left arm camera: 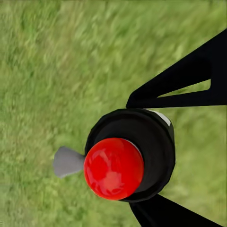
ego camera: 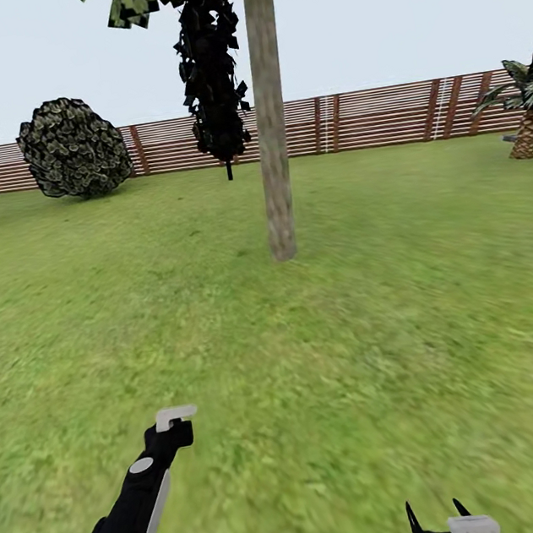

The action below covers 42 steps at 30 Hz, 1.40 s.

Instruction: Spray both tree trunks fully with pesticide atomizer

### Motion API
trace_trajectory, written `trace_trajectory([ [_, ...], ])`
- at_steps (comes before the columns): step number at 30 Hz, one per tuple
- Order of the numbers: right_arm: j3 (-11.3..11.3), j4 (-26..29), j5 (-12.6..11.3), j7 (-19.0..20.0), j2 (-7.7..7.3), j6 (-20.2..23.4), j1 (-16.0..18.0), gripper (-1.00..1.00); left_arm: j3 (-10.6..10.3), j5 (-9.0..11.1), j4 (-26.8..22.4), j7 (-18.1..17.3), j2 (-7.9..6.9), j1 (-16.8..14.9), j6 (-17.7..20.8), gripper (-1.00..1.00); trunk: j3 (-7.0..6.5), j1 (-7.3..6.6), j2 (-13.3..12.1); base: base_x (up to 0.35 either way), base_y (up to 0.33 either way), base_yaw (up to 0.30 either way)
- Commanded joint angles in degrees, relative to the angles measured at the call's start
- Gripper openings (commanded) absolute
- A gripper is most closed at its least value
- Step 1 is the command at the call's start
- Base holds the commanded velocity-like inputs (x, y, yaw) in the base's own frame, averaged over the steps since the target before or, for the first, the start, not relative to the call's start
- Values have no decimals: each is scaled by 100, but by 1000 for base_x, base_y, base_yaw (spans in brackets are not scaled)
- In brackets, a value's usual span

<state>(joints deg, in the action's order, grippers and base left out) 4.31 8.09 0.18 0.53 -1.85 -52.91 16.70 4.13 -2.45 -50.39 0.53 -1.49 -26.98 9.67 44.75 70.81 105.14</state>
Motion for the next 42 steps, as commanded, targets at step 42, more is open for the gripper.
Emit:
trace_trajectory([
  [42, 0, 0, 7, 0, 7, -8, 0, 100, -1, -1, 2, 0, 0, -1, -9, -100, 0, 0, 0, 339, 0, 0],
])
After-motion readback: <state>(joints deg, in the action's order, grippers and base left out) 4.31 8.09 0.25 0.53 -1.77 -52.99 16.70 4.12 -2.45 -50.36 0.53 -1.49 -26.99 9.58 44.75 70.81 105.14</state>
